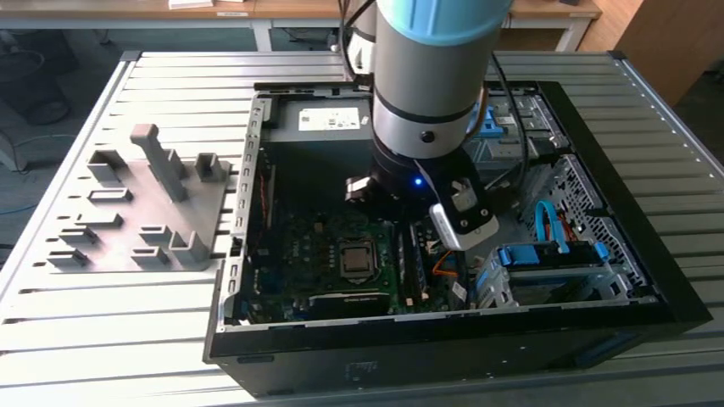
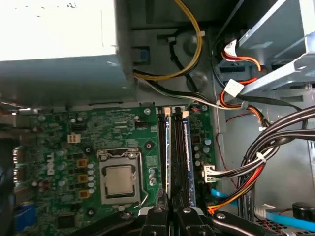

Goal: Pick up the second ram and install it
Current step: 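Insert the second ram into the second slot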

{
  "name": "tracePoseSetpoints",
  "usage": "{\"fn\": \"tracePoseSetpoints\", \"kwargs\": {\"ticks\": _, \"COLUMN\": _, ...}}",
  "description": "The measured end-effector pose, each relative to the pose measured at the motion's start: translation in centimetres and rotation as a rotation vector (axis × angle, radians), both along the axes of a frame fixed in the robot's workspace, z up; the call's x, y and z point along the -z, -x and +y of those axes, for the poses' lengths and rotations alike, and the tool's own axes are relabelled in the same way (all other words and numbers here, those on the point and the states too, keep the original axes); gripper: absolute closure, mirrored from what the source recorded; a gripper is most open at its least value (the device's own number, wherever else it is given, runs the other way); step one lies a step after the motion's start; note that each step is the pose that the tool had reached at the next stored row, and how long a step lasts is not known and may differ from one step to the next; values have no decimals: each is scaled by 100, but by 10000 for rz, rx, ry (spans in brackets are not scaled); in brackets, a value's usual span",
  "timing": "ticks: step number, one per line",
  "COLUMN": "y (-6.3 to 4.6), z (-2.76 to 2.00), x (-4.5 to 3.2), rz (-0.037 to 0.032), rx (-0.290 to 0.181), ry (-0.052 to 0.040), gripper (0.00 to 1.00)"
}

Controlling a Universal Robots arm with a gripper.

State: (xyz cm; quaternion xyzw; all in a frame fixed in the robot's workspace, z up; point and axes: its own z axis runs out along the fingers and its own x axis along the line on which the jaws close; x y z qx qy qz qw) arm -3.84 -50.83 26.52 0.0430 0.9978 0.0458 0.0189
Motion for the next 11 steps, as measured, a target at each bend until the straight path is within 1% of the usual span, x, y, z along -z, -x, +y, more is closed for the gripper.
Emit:
{"fn": "tracePoseSetpoints", "kwargs": {"ticks": 3, "y": -9, "z": 0, "x": 53, "rz": 0, "rx": -43, "ry": 4, "gripper": 86}}
{"fn": "tracePoseSetpoints", "kwargs": {"ticks": 4, "y": -11, "z": 0, "x": 69, "rz": 0, "rx": -62, "ry": 34, "gripper": 86}}
{"fn": "tracePoseSetpoints", "kwargs": {"ticks": 5, "y": -12, "z": 0, "x": 72, "rz": 2, "rx": -63, "ry": 59, "gripper": 86}}
{"fn": "tracePoseSetpoints", "kwargs": {"ticks": 8, "y": -12, "z": 0, "x": 72, "rz": 1, "rx": -64, "ry": 61, "gripper": 86}}
{"fn": "tracePoseSetpoints", "kwargs": {"ticks": 9, "y": -12, "z": 1, "x": 77, "rz": 0, "rx": -63, "ry": 167, "gripper": 86}}
{"fn": "tracePoseSetpoints", "kwargs": {"ticks": 10, "y": -15, "z": 2, "x": 88, "rz": 0, "rx": -65, "ry": 225, "gripper": 86}}
{"fn": "tracePoseSetpoints", "kwargs": {"ticks": 11, "y": -21, "z": 8, "x": 102, "rz": 5, "rx": -65, "ry": 257, "gripper": 86}}
